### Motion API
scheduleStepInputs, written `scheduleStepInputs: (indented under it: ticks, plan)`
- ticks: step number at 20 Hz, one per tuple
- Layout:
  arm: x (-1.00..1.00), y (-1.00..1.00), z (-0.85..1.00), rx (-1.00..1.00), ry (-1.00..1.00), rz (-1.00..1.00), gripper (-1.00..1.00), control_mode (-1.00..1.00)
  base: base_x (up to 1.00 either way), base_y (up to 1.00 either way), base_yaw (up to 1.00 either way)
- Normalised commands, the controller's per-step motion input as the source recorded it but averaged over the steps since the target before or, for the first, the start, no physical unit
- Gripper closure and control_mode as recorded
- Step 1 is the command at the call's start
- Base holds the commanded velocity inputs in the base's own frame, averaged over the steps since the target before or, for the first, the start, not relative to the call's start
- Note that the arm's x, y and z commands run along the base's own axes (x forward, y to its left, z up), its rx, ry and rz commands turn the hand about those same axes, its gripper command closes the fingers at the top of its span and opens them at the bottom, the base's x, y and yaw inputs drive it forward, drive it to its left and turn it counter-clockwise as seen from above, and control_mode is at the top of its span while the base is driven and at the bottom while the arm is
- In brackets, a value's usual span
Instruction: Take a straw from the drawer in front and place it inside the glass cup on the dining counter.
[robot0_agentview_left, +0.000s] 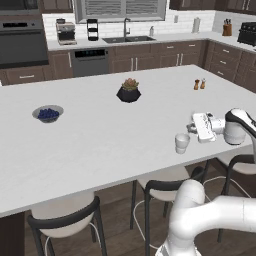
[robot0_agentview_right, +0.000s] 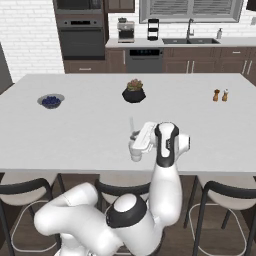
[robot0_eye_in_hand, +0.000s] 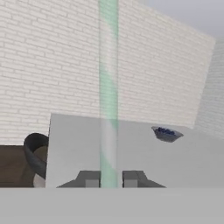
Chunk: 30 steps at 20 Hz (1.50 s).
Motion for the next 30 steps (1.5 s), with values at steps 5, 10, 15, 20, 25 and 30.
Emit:
scheduleStepInputs:
  ticks: [5,10,15,20,25,30]
  plan:
    - [-0.18,0.0,-0.2,0.0,0.06,0.0,1.0,-1.0,0.0,0.0,0.0]
    - [-0.02,0.01,-0.24,0.0,0.0,0.0,1.0,-1.0,0.0,0.0,0.0]
    - [0.0,0.05,-0.08,0.01,0.0,0.0,1.0,-1.0,0.0,0.0,0.0]
    - [0.0,0.0,-0.01,0.02,0.0,0.0,1.0,-1.0,0.0,0.0,0.0]
    - [0.0,0.0,-0.01,0.01,0.0,0.0,1.0,-1.0,0.0,0.0,0.0]
    - [0.0,0.0,0.14,0.04,0.0,0.0,1.0,-1.0,0.0,0.0,0.0]
